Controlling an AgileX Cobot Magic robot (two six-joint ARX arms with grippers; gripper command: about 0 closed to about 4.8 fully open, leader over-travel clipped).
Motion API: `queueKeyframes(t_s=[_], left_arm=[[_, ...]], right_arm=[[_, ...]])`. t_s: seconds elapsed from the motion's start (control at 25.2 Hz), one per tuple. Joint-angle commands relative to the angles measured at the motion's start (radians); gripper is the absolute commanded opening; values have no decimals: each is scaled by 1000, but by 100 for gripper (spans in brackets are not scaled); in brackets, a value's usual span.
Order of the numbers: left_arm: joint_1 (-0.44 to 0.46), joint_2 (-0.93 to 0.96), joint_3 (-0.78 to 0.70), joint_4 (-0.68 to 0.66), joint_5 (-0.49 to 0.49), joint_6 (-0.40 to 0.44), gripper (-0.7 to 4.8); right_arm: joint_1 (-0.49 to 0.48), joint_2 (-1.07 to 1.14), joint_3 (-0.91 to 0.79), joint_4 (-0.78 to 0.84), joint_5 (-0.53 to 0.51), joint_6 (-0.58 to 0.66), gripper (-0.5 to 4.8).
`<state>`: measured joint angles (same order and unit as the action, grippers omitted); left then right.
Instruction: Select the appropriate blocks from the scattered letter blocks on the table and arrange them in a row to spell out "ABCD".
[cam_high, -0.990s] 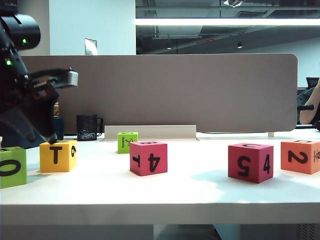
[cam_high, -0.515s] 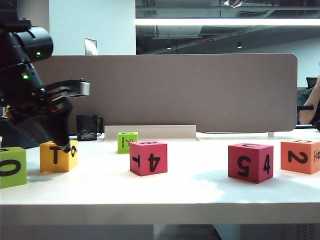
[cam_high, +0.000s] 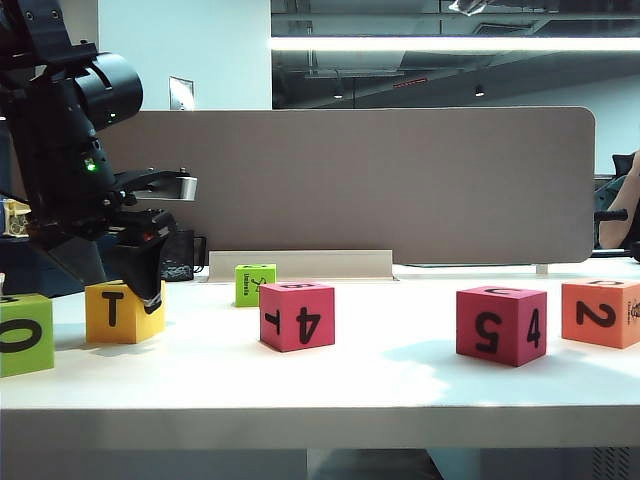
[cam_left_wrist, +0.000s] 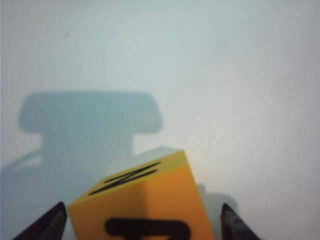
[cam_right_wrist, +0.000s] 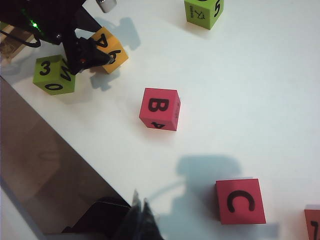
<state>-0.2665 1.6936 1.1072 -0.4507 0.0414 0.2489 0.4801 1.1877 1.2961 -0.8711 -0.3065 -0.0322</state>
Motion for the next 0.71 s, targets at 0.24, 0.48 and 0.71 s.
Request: queueKeyframes(t_s=[0.24, 0.48, 0.71], left_arm=[[-2, -3, 3, 13, -3, -38, 362], [-2, -3, 3, 11, -3, -110, 320], [-2, -3, 3, 12, -1, -220, 236]], right_arm=[[1, -2, 3, 8, 2, -3, -2], [1, -2, 3, 7, 2, -3, -2], [1, -2, 3, 7, 2, -3, -2]])
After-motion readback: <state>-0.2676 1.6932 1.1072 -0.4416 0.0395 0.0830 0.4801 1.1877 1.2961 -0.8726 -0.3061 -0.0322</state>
